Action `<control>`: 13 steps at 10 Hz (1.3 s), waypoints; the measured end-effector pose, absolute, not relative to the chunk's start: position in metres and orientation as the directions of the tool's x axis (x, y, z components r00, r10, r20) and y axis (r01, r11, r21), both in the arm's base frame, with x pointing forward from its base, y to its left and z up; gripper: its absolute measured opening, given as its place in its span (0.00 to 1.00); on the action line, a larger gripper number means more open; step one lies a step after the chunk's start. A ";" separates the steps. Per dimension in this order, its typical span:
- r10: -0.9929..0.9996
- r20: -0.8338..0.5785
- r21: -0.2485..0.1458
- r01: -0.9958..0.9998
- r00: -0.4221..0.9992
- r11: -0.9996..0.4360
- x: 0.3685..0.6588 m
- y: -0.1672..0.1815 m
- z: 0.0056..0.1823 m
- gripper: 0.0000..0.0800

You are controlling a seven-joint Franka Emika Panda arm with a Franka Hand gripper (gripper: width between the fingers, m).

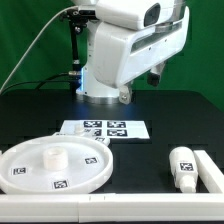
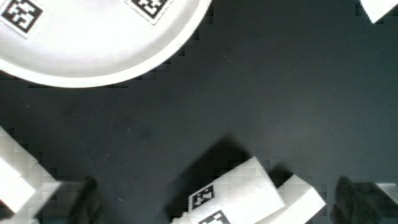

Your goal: Assemble round table

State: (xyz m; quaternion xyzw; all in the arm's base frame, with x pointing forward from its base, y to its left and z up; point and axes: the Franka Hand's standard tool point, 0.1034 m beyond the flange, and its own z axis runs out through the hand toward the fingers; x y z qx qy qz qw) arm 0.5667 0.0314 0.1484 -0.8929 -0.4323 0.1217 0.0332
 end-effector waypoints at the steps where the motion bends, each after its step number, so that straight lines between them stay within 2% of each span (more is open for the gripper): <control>1: 0.780 -0.188 -0.165 0.764 0.597 -0.624 0.567 0.031 0.148 0.81; 8: 0.779 -0.189 -0.163 0.763 0.598 -0.625 0.566 0.030 0.149 0.81; 11: 0.747 -0.173 -0.121 0.738 0.642 -0.663 0.545 0.016 0.160 0.81; 12: 0.728 -0.160 -0.138 0.715 0.667 -0.685 0.537 0.015 0.158 0.81; 13: 0.689 -0.149 -0.201 0.660 0.710 -0.724 0.534 0.015 0.154 0.81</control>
Offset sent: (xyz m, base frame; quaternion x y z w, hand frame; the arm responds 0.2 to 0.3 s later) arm 0.0000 0.0000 0.0000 0.0000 0.0000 0.0000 1.0000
